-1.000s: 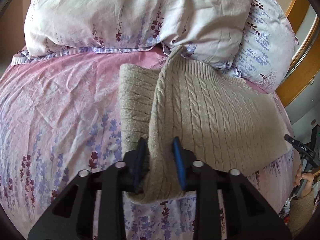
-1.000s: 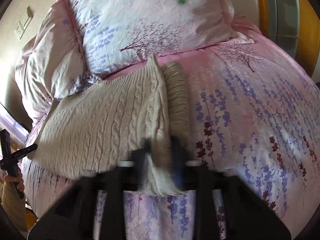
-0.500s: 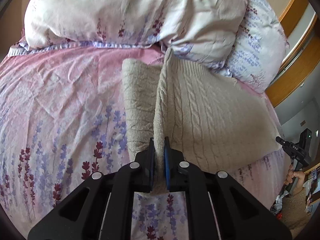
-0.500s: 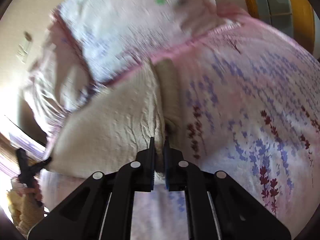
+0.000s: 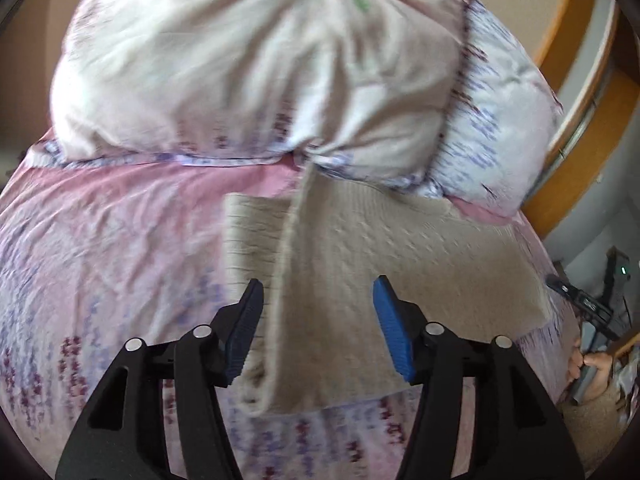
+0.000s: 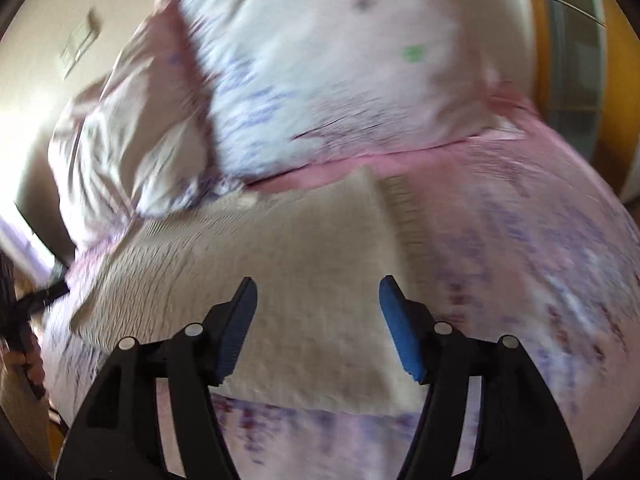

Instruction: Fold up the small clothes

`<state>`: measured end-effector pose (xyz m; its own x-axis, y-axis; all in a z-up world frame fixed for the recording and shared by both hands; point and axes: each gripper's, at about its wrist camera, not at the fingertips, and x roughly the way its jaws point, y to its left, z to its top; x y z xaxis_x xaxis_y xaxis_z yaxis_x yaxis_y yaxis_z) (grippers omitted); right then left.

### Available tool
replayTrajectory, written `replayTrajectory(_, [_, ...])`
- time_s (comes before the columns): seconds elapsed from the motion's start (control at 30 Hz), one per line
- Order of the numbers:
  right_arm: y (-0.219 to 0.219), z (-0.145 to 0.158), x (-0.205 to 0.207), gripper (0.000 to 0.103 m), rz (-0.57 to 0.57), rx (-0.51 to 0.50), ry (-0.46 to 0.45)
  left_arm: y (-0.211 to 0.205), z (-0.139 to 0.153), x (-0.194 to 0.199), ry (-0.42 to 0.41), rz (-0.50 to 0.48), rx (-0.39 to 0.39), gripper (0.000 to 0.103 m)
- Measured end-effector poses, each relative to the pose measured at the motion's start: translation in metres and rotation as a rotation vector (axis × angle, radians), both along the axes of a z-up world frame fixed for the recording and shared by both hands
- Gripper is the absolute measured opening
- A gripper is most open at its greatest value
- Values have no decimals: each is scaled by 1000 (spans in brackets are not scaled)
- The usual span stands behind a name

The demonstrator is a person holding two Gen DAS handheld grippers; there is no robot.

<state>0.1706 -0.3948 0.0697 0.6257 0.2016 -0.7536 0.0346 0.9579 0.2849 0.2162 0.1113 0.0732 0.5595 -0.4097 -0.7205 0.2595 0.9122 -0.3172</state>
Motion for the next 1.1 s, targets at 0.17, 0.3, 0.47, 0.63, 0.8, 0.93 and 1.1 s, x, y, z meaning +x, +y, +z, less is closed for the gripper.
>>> replayTrajectory(0.17, [41, -13, 22, 70, 53, -68, 50, -47, -18, 13, 33, -73, 91, 67])
replayTrajectory(0.3, [64, -34, 28, 81, 88, -245, 139, -59, -46, 25, 114, -61, 155, 68])
replayTrajectory(0.47, [76, -43, 28, 96, 93, -362, 145, -67, -49, 20, 81, -68, 186, 73])
replayTrajectory(0.63, [59, -32, 26, 96, 54, -229, 125, -28, -31, 18, 84, -9, 34, 73])
replayTrajectory(0.8, [70, -29, 36, 96, 65, -145, 117, 24, -34, 31, 158, 109, -72, 76])
replayTrajectory(0.93, [90, -32, 48, 96, 91, -155, 113, 51, -49, 40, 249, 141, -178, 76])
replayTrajectory(1.1, [109, -29, 56, 96, 107, -188, 97, 55, -61, 45, 312, 154, -243, 76])
